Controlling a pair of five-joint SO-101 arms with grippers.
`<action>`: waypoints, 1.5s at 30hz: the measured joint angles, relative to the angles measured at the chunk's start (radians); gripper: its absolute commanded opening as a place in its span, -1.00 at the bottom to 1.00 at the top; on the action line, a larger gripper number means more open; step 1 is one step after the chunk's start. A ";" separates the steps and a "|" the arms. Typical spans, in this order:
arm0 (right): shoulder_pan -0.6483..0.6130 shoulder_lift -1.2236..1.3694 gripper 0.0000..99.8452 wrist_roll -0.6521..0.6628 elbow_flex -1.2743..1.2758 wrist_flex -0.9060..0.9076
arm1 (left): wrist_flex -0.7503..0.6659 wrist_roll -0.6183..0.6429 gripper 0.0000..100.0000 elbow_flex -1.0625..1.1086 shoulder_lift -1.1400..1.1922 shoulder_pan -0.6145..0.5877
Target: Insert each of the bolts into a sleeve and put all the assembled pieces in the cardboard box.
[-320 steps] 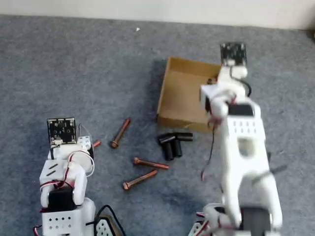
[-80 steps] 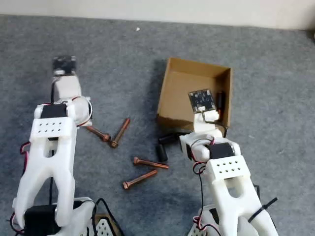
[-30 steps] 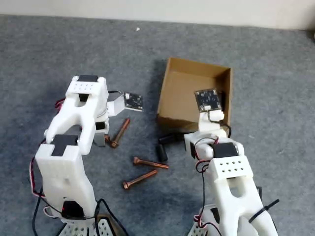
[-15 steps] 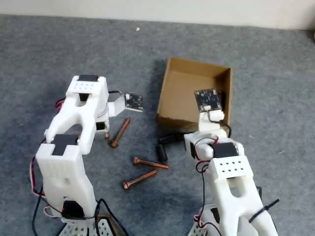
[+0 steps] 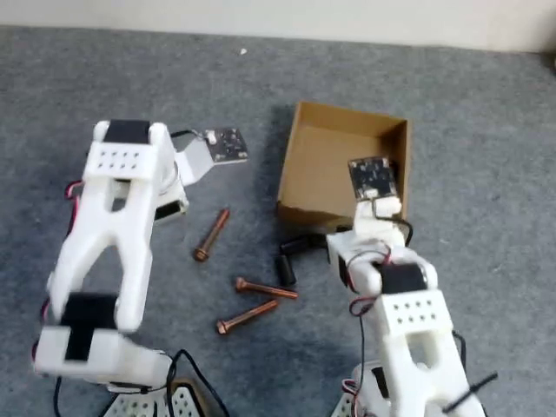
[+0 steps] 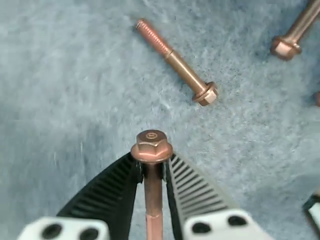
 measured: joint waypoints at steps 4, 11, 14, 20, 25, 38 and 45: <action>0.000 -0.180 -0.99 0.000 0.084 0.005 | -0.014 0.164 -0.99 0.100 -0.180 0.044; -0.049 -0.442 -0.99 0.000 0.193 0.005 | -0.216 0.543 -0.99 0.319 -0.535 0.146; -0.083 -0.525 -0.99 0.000 0.229 0.005 | -0.288 0.723 -0.99 0.385 -0.675 0.192; -0.147 -0.684 -0.99 0.000 0.284 0.005 | -0.397 1.048 -0.99 0.417 -0.850 0.242; -0.192 -0.839 -0.99 0.000 0.356 0.005 | -0.466 1.260 -0.99 0.417 -0.921 0.258; -0.244 -0.922 -0.99 0.000 0.436 -0.032 | -0.675 1.498 -0.99 0.488 -0.945 0.494; -0.285 -0.922 -0.99 0.000 0.436 -0.032 | -0.976 1.510 -0.99 0.707 -0.944 0.566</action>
